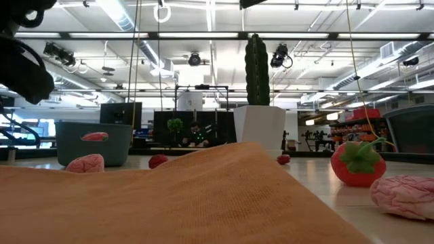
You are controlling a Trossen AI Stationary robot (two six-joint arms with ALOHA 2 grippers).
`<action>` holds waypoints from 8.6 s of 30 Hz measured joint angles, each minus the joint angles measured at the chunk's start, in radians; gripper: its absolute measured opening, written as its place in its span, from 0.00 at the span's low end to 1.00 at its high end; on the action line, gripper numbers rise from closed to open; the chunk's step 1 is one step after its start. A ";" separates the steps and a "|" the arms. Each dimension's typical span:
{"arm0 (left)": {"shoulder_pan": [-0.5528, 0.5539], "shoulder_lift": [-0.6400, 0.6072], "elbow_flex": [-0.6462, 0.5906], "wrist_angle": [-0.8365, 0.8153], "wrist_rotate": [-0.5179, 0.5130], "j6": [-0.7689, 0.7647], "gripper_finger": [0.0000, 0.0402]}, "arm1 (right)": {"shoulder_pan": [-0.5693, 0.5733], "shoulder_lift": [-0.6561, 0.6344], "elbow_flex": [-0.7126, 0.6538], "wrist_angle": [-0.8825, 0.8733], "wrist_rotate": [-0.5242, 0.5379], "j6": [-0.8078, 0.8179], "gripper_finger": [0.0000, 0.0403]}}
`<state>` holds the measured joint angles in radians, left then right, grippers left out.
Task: Pick and placing Produce into tupperware
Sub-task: Put the strawberry into the blue bin, then put the cherry into the blue bin
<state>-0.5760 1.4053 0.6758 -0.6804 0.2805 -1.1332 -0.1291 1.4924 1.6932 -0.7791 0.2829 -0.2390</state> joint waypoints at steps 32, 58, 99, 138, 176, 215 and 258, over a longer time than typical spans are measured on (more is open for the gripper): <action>0.029 0.033 0.391 -0.454 -0.631 0.215 0.01 | 0.000 0.010 0.000 -0.002 0.000 -0.002 0.42; 0.545 0.035 0.428 -0.550 -0.511 0.524 0.01 | 0.000 0.010 0.000 -0.190 0.000 0.094 0.42; 0.598 0.034 0.184 -0.255 -0.436 0.621 0.33 | 0.001 0.011 0.000 -0.290 0.001 0.159 0.42; 0.507 0.126 0.607 -0.180 -0.470 0.737 0.31 | -0.004 0.011 -0.965 0.589 -0.243 0.193 0.42; 0.518 0.127 0.661 -0.193 -0.537 0.861 0.26 | -0.003 0.041 -0.913 0.700 -0.229 0.294 0.13; 0.638 0.134 1.298 -0.563 -0.785 1.118 0.10 | 0.166 0.859 0.150 0.599 -0.404 -0.026 0.28; 0.662 0.134 1.292 -0.831 -0.784 0.908 0.11 | 0.265 0.679 -0.030 0.289 -0.339 0.288 0.40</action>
<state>0.0856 1.5391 1.9675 -1.5117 -0.5034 -0.2256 0.1359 2.1715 1.6627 -0.4905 -0.0565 0.0493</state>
